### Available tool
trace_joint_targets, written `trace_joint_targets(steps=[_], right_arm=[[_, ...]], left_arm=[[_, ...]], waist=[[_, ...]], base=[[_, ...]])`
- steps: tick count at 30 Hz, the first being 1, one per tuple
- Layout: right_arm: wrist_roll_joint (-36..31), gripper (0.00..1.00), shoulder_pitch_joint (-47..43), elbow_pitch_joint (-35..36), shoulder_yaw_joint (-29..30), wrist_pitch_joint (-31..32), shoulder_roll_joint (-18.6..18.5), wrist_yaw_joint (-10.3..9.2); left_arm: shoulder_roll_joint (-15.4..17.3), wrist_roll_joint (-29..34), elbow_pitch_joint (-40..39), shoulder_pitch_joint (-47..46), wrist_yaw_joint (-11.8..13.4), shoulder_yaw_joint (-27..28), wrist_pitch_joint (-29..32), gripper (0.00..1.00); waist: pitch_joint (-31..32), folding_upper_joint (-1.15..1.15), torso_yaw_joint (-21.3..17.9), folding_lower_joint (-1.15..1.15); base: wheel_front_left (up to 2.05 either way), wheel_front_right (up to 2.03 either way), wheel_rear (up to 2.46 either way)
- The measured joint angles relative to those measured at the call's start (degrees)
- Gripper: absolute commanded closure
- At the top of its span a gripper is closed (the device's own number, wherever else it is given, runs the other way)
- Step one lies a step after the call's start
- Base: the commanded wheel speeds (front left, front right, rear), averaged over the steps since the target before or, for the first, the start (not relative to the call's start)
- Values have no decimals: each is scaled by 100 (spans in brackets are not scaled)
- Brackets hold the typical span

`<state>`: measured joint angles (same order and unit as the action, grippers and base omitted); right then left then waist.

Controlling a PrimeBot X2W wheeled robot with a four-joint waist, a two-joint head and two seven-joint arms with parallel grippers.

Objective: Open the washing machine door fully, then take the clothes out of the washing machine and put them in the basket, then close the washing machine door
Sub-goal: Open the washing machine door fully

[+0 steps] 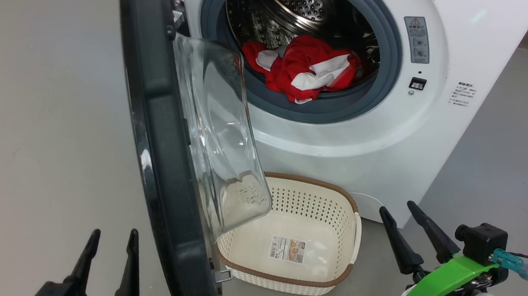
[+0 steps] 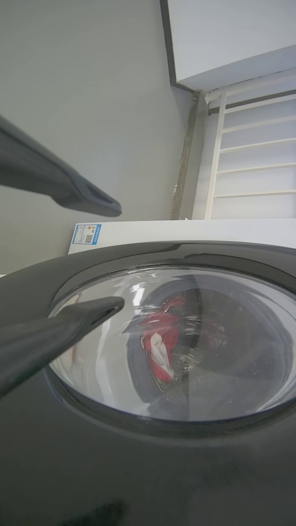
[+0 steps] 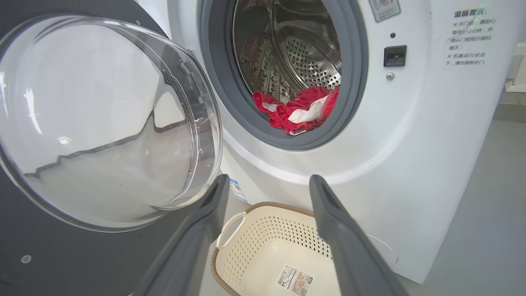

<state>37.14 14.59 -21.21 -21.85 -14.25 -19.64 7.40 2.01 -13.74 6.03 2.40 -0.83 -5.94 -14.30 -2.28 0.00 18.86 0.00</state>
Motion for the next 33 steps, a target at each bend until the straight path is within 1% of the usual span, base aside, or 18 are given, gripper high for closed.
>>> trace_joint_targets(steps=[3, 8, 13, 16, 22, 28, 29, 30, 31, 33], right_arm=[[-318, 0, -147, 171, 291, 0, 143, 0], [-591, 0, -404, 314, 501, 0, 231, 0], [-705, 0, -566, 272, 735, -1, 343, 0], [-888, 0, -679, 193, 800, -1, 357, 0], [-936, 0, -782, 160, 924, -1, 482, 0], [-945, 0, -782, 146, 981, -1, 502, 0], [-955, 0, -782, 146, 992, -1, 505, 0], [-981, 0, -782, 147, 1005, -1, 510, 0], [-992, 0, -782, 147, 1020, -1, 514, 0], [-993, 0, -783, 148, 1055, -1, 522, 0]], left_arm=[[1, 0, -2, -1, 0, -3, 0, 0], [1, 0, -3, -1, 1, -10, 0, 0], [1, 0, -3, -1, 7, -16, 0, 0], [1, -2, -3, -1, 7, -21, 0, 0], [1, -4, -2, -1, 7, -16, 0, 0], [1, -8, -5, -1, 8, 1, 0, 0], [0, -23, -19, -1, 11, 15, 0, 2], [0, -53, -38, -1, 13, 38, 0, 58], [0, -66, -55, -3, 13, 66, 0, 98], [-1, -83, -107, -12, 13, 142, 0, 100]], waist=[[-2, 0, 16, 0], [-4, 0, 45, 0], [-10, 0, 79, 0], [-2, 0, 98, 0], [15, 0, 108, 0], [61, 0, 109, 0], [68, 0, 114, 0], [74, 0, 120, 0], [79, 0, 128, 0], [92, 0, 146, 0]], base=[[0, 0, 0], [0, 0, 0], [0, 0, 0], [0, 0, 0], [0, 0, 0], [0, 0, 0], [0, 0, 0], [0, 0, 0], [0, 0, 0], [0, 0, 0]])
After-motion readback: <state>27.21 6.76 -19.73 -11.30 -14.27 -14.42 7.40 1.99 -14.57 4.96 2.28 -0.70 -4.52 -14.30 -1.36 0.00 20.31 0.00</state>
